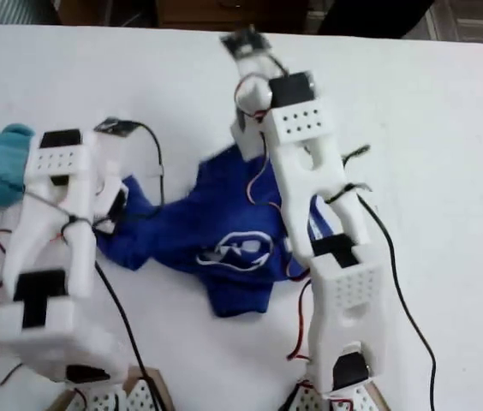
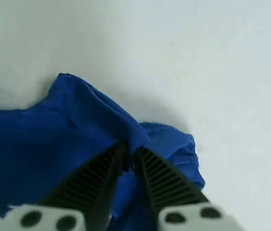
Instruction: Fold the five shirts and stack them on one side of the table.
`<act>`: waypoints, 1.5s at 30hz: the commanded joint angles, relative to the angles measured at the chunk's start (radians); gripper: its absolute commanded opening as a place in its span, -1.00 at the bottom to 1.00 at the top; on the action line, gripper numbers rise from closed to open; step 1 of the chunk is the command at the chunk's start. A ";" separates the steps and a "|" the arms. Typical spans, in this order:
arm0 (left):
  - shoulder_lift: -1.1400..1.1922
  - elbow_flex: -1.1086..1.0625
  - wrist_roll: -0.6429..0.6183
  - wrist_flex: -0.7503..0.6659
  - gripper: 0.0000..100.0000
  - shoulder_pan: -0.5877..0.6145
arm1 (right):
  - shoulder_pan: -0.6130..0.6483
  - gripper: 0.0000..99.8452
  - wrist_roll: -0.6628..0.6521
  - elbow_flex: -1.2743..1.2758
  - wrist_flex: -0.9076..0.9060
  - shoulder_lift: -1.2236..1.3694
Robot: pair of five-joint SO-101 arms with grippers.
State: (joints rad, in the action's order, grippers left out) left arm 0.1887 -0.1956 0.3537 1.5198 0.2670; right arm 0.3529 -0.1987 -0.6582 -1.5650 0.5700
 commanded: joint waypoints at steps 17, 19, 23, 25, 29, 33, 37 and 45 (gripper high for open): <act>0.215 0.243 -0.009 0.083 -0.95 0.041 | -0.025 -0.54 -0.006 0.153 0.401 0.062; 0.213 0.243 -0.009 0.083 -0.95 0.043 | -0.025 -0.56 -0.006 0.120 0.377 0.097; 0.213 0.243 -0.011 0.083 -0.95 0.043 | -0.024 -0.57 -0.006 0.052 0.348 0.189; 0.213 0.246 -0.011 0.083 -0.95 0.043 | -0.025 -0.57 -0.006 0.012 0.348 0.242; 0.213 0.248 -0.011 0.083 -0.95 0.043 | -0.021 -0.57 -0.006 -0.074 0.289 0.318; 0.213 0.249 -0.009 0.083 -0.95 0.043 | -0.019 -0.66 -0.006 -0.196 0.170 0.346; 0.216 0.251 -0.011 0.078 -0.95 0.043 | -0.033 -0.96 -0.006 -0.313 0.134 0.351; 0.218 0.251 -0.011 0.081 -0.95 0.043 | -0.042 -0.96 -0.006 -0.442 0.142 0.354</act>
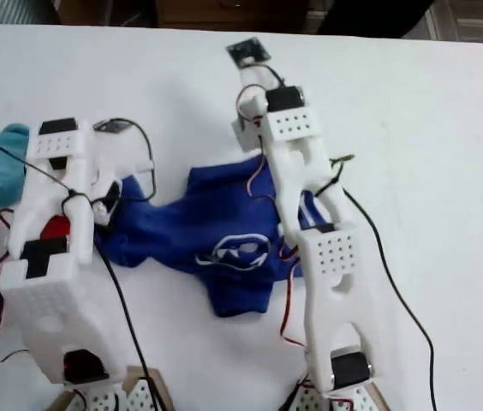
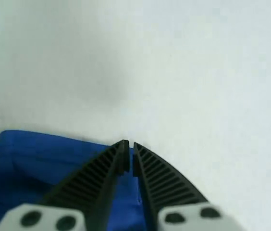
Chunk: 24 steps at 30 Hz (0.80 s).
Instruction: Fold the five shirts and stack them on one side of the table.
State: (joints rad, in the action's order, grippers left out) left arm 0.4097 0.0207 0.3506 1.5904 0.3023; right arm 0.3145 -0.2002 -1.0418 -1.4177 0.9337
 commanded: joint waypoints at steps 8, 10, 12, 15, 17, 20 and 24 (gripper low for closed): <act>-0.002 0.035 -0.008 0.009 -0.95 0.006 | 0.025 -0.76 -0.005 -0.005 -0.022 0.051; -0.002 0.035 -0.008 0.011 -0.95 0.006 | 0.031 -0.63 -0.005 -0.011 -0.039 0.087; -0.002 0.035 -0.008 0.011 -0.95 0.006 | 0.030 -0.61 -0.005 -0.012 -0.042 0.113; -0.002 0.033 -0.006 0.011 -0.95 0.008 | 0.025 -0.66 -0.006 -0.012 -0.064 0.137; -0.002 0.031 -0.006 0.011 -0.95 0.008 | 0.028 -0.69 -0.018 -0.012 -0.104 0.139; -0.002 0.031 -0.006 0.011 -0.95 0.008 | 0.045 -0.71 -0.097 -0.015 -0.176 0.128; -0.002 0.035 -0.008 0.008 -0.95 0.008 | 0.058 -0.71 -0.140 -0.055 -0.226 0.102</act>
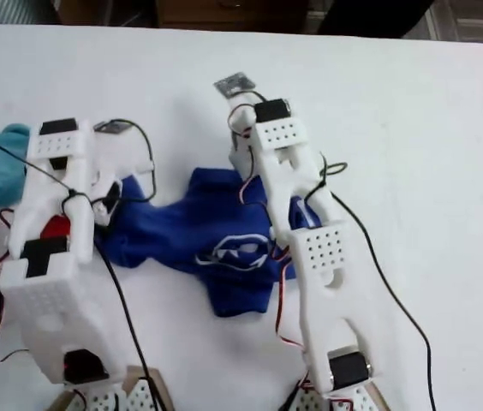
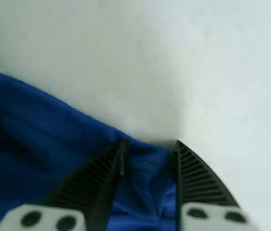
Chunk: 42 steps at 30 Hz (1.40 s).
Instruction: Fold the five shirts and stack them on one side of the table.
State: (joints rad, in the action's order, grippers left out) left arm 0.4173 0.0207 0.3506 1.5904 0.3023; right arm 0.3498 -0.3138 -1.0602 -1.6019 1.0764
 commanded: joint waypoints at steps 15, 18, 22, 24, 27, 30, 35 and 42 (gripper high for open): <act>-0.009 0.030 -0.008 0.011 -0.95 0.008 | 0.028 -0.77 -0.054 -0.192 -0.081 0.099; -0.009 0.033 -0.008 0.011 -0.95 0.008 | 0.025 -0.98 -0.054 -0.193 -0.082 0.085; -0.009 0.035 -0.008 0.011 -0.95 0.008 | 0.025 -0.96 -0.049 -0.193 -0.091 0.021; -0.009 0.035 -0.008 0.011 -0.95 0.008 | 0.027 -0.96 -0.048 -0.193 -0.087 -0.027; -0.008 0.035 -0.008 0.003 -0.95 0.006 | 0.028 -0.96 -0.046 -0.193 -0.053 -0.097; -0.008 0.045 -0.009 0.005 -0.95 0.006 | 0.025 -0.96 -0.046 -0.193 0.016 -0.145; -0.005 0.177 -0.012 0.061 -0.95 0.006 | 0.025 -0.96 -0.046 -0.193 0.134 -0.166; -0.005 0.343 -0.011 0.126 -0.95 0.003 | -0.025 -0.96 -0.046 -0.172 0.355 -0.147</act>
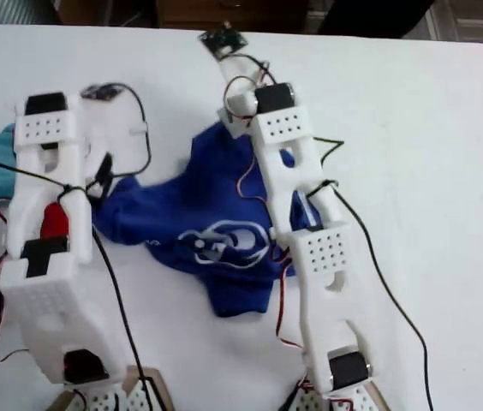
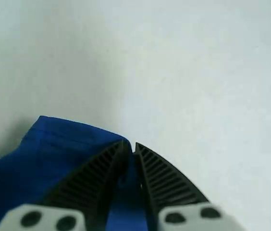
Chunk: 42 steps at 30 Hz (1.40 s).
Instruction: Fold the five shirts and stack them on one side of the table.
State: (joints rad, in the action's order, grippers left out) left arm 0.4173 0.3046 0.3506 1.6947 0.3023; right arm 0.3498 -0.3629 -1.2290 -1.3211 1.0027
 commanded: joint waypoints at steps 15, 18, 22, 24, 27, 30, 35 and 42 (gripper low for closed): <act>-0.005 -0.070 -0.003 0.012 -0.95 -0.026 | -0.133 -0.60 0.005 -0.020 0.061 0.084; -0.005 -0.070 -0.006 0.012 -0.95 -0.026 | -0.156 -0.64 0.055 -0.061 0.059 0.064; -0.005 -0.070 -0.008 0.012 -0.95 -0.026 | -0.122 -0.64 0.089 -0.077 -0.008 0.058; -0.005 -0.070 -0.008 0.012 -0.95 -0.026 | -0.093 -0.64 0.094 -0.075 -0.027 0.059; -0.005 -0.070 -0.008 0.012 -0.95 -0.026 | -0.042 -0.64 0.095 -0.077 0.013 0.059; -0.005 -0.070 -0.008 0.012 -0.95 -0.026 | 0.004 -0.64 0.095 -0.064 0.062 0.062; -0.006 -0.070 -0.008 0.018 -0.95 -0.025 | 0.018 -0.64 0.089 -0.003 0.002 0.104; -0.009 -0.071 -0.006 0.026 -0.95 -0.026 | -0.067 -0.83 0.087 -0.003 -0.237 0.119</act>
State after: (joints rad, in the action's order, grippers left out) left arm 0.4173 0.2355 0.3506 1.7008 0.2869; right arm 0.3284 -0.2785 -1.2229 -1.4853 1.1454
